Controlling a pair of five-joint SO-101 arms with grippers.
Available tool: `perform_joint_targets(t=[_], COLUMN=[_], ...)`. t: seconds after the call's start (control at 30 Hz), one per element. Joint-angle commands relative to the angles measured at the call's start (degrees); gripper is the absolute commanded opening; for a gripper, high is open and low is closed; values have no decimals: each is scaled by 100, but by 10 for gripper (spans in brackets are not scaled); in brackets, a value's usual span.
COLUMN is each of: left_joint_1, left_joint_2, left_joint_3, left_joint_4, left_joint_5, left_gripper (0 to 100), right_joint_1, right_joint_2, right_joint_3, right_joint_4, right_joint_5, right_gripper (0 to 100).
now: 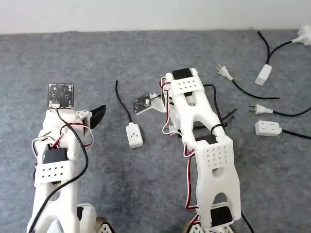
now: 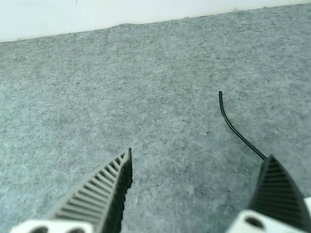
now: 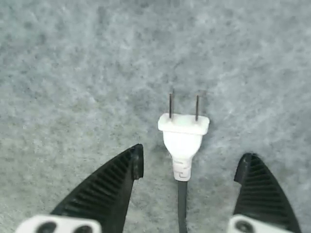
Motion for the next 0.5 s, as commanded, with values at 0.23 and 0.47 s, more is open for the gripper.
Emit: perform_joint_targets(t=[0.23, 0.47], left_joint_1=[-18, -26], left_joint_2=[-9, -18], left_joint_3=[-84, -92], left_joint_4=[-167, -167], left_joint_5=[-44, -44], left_gripper=[397, 397], right_joint_1=[-66, -40], right_joint_2=[347, 356], right_joint_3=[9, 9], right_joint_4=[268, 259], right_joint_5=[-413, -738], right_gripper=[149, 102])
